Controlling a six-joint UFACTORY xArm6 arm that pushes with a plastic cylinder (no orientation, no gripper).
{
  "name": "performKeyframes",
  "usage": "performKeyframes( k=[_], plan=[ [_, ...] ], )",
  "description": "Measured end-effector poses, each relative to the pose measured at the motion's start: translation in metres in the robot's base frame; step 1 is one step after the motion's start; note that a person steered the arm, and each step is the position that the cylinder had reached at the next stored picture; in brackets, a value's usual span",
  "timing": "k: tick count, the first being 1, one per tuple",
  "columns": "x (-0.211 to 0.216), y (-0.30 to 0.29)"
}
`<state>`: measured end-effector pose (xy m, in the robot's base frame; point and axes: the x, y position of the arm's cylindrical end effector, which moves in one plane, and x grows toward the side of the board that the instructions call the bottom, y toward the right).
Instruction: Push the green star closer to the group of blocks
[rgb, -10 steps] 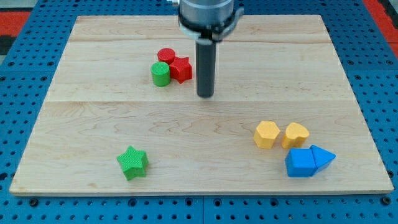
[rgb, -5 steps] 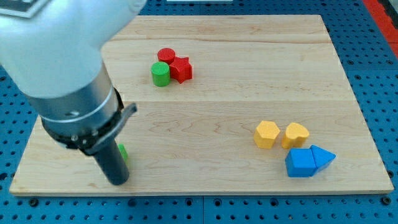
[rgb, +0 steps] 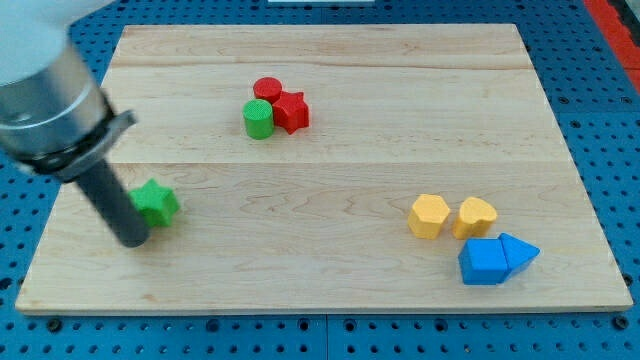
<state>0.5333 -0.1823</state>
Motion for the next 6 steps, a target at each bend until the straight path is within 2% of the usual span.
performKeyframes(
  k=[1,2,3,4,5,6],
  plan=[
    [-0.032,0.0],
    [-0.04,-0.035],
    [-0.067,-0.023],
    [-0.066,0.024],
    [-0.041,0.027],
    [-0.05,0.073]
  ],
)
